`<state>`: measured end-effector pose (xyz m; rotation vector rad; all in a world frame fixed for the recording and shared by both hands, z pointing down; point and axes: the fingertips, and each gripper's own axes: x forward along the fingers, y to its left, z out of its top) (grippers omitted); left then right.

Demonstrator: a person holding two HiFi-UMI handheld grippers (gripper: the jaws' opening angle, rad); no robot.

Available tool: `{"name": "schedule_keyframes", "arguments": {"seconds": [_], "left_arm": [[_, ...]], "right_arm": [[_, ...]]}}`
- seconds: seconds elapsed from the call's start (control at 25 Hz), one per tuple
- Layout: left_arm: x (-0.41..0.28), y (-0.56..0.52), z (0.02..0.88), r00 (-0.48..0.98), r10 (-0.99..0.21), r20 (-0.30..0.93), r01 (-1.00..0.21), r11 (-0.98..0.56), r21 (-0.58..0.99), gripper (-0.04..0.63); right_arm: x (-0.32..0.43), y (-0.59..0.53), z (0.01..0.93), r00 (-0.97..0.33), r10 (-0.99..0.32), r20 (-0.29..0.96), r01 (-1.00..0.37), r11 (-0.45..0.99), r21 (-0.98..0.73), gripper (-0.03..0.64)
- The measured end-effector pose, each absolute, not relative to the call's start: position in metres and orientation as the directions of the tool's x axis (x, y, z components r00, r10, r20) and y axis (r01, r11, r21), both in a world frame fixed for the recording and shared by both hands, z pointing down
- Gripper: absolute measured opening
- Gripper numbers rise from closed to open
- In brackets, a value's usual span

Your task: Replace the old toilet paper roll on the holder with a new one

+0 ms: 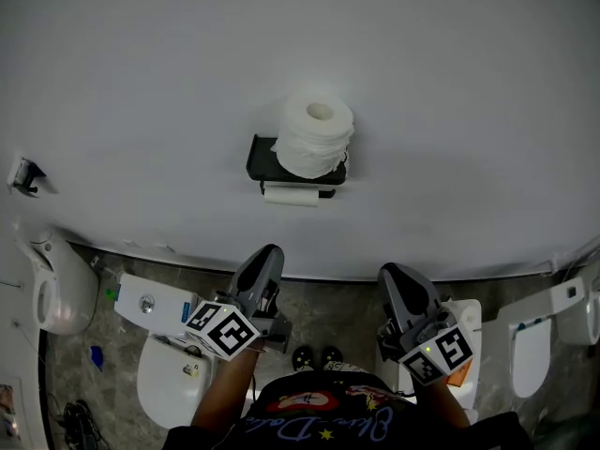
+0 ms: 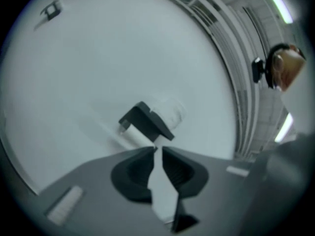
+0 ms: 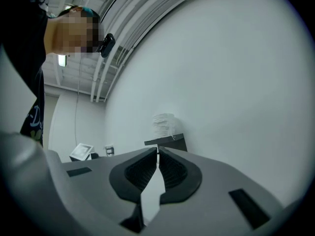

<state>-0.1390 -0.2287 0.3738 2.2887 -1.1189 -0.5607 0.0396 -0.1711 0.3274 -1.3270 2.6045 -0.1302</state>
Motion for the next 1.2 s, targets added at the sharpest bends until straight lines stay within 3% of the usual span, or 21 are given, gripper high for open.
{"name": "schedule_keyframes", "arguments": {"seconds": [0.2, 0.36, 0.76, 0.8, 1.2], "left_arm": [[-0.130, -0.281, 0.390, 0.560, -0.804, -0.200, -0.424, -0.485, 0.765, 0.156], [-0.129, -0.314, 0.391, 0.495, -0.817, -0.295, -0.188, -0.432, 0.882, 0.227], [-0.122, -0.352, 0.385, 0.438, -0.804, -0.402, -0.014, -0.453, 0.891, 0.222], [-0.120, -0.353, 0.384, 0.441, -0.799, -0.409, -0.006, -0.458, 0.889, 0.169], [-0.046, -0.347, 0.384, 0.583, -0.705, -0.403, 0.033, -0.476, 0.879, 0.166]], "right_arm": [[0.061, -0.168, 0.332, -0.521, -0.846, -0.116, -0.830, 0.534, -0.163, 0.016], [0.079, -0.169, 0.337, -0.459, -0.884, -0.091, -0.868, 0.468, -0.165, 0.017], [0.099, -0.175, 0.338, -0.377, -0.924, -0.061, -0.913, 0.382, -0.145, 0.016], [0.101, -0.176, 0.338, -0.373, -0.926, -0.062, -0.914, 0.378, -0.150, 0.016], [0.126, -0.173, 0.342, -0.290, -0.955, -0.058, -0.937, 0.296, -0.187, 0.016]]}}
